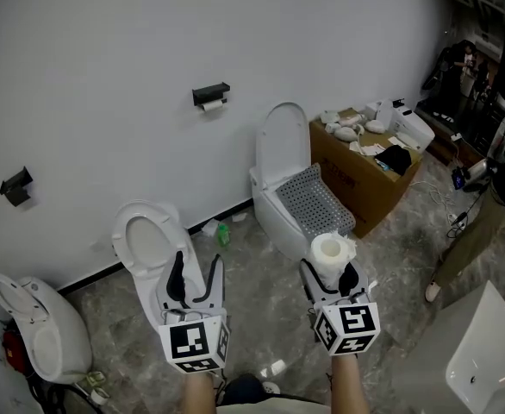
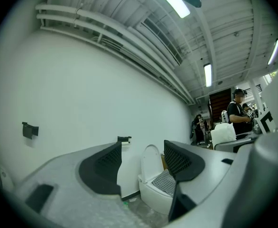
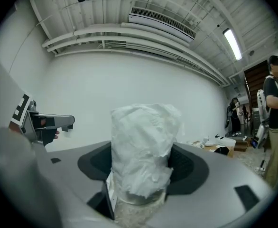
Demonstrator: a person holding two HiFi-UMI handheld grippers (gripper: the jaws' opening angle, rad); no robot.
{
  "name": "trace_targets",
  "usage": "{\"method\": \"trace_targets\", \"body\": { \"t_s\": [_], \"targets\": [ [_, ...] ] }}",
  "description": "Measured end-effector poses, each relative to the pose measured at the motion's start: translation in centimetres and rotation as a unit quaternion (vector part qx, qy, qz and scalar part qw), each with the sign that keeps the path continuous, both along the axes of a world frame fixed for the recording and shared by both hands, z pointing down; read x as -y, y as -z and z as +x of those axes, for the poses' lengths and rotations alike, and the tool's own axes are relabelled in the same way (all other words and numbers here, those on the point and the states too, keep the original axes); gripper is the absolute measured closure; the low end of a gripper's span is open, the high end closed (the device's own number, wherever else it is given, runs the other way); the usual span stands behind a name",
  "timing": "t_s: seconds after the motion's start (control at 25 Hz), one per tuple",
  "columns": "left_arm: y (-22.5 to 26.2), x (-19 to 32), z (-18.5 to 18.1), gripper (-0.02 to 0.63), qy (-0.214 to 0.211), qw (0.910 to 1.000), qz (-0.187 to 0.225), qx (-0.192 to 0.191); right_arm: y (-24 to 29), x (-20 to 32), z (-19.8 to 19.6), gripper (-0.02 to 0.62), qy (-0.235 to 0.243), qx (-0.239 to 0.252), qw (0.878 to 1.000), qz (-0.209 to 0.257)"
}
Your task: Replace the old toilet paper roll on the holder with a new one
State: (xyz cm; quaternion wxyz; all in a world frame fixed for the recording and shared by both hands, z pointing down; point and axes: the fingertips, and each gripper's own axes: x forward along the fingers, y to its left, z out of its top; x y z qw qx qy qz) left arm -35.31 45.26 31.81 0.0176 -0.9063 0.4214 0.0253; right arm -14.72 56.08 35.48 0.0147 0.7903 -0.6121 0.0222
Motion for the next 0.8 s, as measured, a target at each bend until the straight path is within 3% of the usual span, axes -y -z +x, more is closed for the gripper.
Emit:
{"method": "trace_targets", "body": {
  "t_s": [0.4,0.8],
  "targets": [
    [-0.6,4.2,3.7,0.325,0.019,0.9996,0.009,0.017,-1.1,4.4,4.2,0.285,0.006,0.004,1.0,-0.009],
    [-1.6,16.9,9.8,0.325,0.028,0.9996,0.001,0.009,-1.4,16.3,11.0,0.285,0.006,-0.003,1.0,-0.01]
  ]
}}
